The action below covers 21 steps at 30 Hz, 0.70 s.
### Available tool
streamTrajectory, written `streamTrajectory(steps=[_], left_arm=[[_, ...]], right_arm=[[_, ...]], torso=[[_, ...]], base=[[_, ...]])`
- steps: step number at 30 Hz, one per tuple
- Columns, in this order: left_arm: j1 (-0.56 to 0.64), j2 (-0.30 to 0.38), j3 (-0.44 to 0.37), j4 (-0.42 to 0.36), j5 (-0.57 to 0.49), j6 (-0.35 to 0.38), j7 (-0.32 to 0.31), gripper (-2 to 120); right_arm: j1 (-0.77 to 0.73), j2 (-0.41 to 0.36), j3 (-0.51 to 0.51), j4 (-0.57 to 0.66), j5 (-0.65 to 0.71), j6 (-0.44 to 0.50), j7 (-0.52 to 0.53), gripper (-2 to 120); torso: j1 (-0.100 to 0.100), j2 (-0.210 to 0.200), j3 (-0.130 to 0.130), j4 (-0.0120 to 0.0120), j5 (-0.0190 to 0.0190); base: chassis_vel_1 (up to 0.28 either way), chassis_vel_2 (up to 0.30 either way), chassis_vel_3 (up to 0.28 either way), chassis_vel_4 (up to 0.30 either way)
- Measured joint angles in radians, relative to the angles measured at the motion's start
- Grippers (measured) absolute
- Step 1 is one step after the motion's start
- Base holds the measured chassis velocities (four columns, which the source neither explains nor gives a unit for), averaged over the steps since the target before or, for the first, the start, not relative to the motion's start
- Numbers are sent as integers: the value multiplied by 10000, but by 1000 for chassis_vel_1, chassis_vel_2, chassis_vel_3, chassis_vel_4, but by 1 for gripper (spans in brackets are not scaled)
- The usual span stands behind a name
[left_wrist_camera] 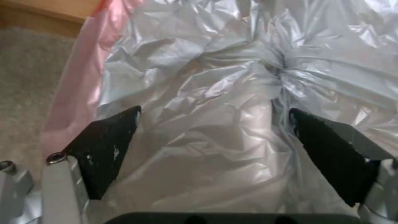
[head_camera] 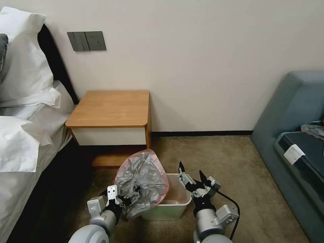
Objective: Pick up the garbage bag from the table and place it over the trash can.
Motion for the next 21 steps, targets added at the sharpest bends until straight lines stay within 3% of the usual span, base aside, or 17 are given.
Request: streamTrajectory(steps=[8,19,21], left_arm=[[290,66,-135,-588,66,-52,-12,92],[225,-153,-2,-156,410,-70,-76,91],[176,-222,82,-34,434,-59,-45,84]], right_arm=[[24,68,-61,-8,-30,0,-34,100],[-73,134,-107,94,-138,25,-64,100],[-103,154,-107,106,-173,62,-64,100]], torso=[[0,0,0,0,1],[0,0,0,0,0],[0,0,0,0,0]], base=[[0,0,0,0],[0,0,0,0],[0,0,0,0]])
